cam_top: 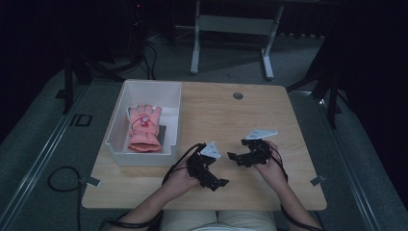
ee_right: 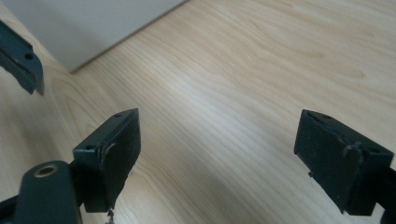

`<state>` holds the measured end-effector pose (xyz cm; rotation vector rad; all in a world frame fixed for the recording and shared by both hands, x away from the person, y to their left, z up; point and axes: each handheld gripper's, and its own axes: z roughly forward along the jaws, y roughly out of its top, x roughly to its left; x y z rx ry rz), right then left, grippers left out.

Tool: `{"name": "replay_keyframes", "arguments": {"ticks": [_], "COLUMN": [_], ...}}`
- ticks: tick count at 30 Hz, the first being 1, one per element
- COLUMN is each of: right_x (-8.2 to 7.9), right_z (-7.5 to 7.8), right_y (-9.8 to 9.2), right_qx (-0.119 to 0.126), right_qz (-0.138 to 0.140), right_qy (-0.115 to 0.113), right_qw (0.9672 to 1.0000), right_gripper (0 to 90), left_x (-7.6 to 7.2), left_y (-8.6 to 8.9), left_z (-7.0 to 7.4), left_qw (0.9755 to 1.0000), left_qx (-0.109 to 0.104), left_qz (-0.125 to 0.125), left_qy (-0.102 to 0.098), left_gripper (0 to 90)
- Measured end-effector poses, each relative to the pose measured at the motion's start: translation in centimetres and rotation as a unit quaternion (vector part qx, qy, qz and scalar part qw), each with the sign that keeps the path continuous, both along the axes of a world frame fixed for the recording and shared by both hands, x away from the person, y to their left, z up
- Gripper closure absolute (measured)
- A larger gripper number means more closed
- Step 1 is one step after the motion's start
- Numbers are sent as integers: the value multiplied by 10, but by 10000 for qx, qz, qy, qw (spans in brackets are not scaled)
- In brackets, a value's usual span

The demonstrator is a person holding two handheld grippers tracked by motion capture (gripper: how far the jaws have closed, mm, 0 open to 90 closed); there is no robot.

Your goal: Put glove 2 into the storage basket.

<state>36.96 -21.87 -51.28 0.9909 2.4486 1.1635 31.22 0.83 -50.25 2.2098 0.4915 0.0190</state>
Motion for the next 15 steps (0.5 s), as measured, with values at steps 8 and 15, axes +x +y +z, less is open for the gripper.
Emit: {"name": "replay_keyframes", "arguments": {"ticks": [8,15], "right_x": [-6,-11], "right_z": [-23,-35], "right_y": [-12,-27], "right_qx": [-79,-13], "right_qz": [-140,-204], "right_qy": [128,37], "right_qw": [9998,9998], "right_gripper": [145,146], "left_x": [0,1], "left_y": [-6,-5], "left_z": [-27,-42], "left_qw": [9998,9998], "left_qx": [16,-49], "left_qz": [-12,37], "left_qy": [178,211], "left_gripper": [0,0]}}
